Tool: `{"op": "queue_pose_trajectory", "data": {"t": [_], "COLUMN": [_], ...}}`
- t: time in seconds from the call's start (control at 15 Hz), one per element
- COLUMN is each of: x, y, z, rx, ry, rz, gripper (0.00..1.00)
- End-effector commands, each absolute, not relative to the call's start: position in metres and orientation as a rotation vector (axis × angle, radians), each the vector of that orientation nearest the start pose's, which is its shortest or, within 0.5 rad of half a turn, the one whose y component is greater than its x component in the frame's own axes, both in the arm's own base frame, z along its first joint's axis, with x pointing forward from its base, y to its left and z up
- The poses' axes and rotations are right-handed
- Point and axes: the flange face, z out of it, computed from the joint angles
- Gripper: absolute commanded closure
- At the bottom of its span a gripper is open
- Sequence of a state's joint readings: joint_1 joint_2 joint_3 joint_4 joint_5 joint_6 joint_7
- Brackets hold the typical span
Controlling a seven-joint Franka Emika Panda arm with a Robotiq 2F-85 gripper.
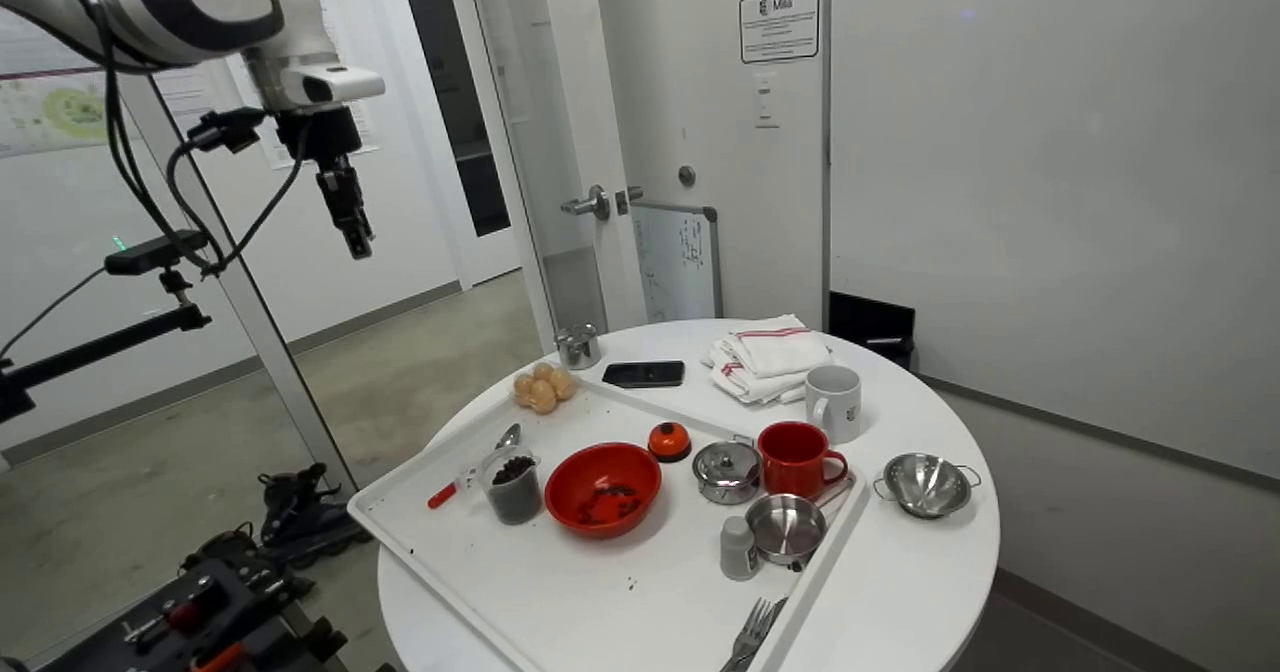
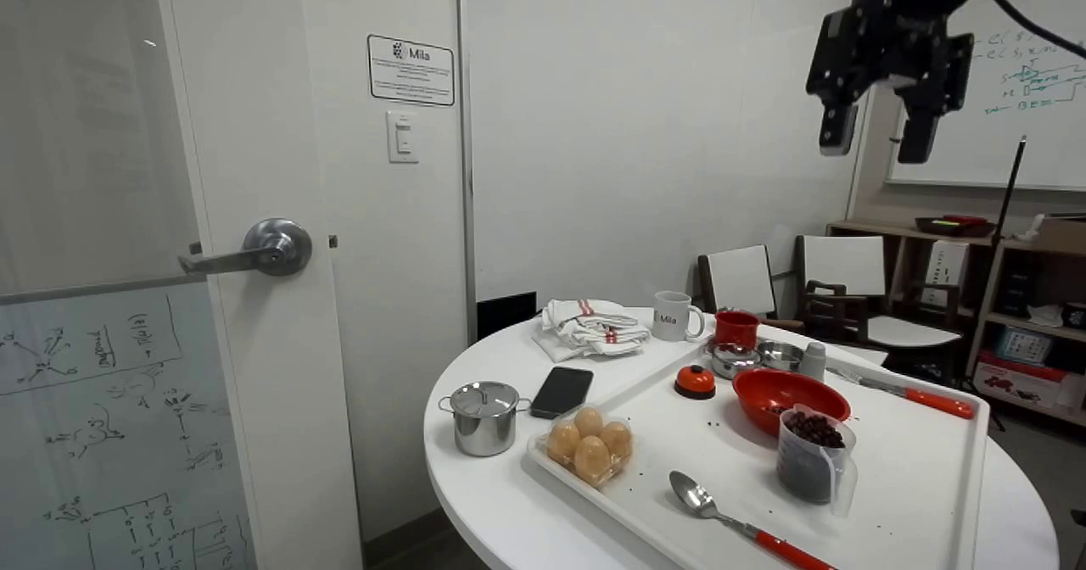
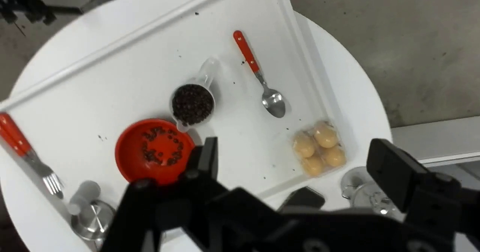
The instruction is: Pour some of the contents of the mug into the bowl
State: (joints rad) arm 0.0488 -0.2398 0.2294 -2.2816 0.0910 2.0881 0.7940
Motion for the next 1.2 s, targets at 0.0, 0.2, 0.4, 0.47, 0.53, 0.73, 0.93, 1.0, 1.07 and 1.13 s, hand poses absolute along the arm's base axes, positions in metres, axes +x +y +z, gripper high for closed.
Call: {"op": "queue_pose_trajectory", "data": {"t": [0.0, 0.2, 0.4, 0.47, 0.53, 0.73, 0.93, 1.0, 1.07, 1.13], "x": [0.465, 0.467, 0.472, 0.473, 0.475, 0.476, 0.472, 0.471, 0.47, 0.468], "y": [0.141, 0.137, 0.13, 0.127, 0.125, 0.119, 0.117, 0.117, 0.118, 0.117], "z": [0.409, 0.376, 0.348, 0.337, 0.327, 0.296, 0.271, 0.264, 0.258, 0.252], "rx": [-2.941, -2.906, -2.883, -2.878, -2.877, -2.89, -2.892, -2.894, -2.894, -2.896], "ry": [1.077, 1.192, 1.223, 1.233, 1.243, 1.249, 1.246, 1.244, 1.243, 1.247], "rz": [0.083, 0.183, 0.191, 0.182, 0.166, 0.145, 0.17, 0.175, 0.179, 0.176], "gripper": [0.0, 0.0, 0.0, 0.0, 0.0, 0.0, 0.0, 0.0, 0.0, 0.0]}}
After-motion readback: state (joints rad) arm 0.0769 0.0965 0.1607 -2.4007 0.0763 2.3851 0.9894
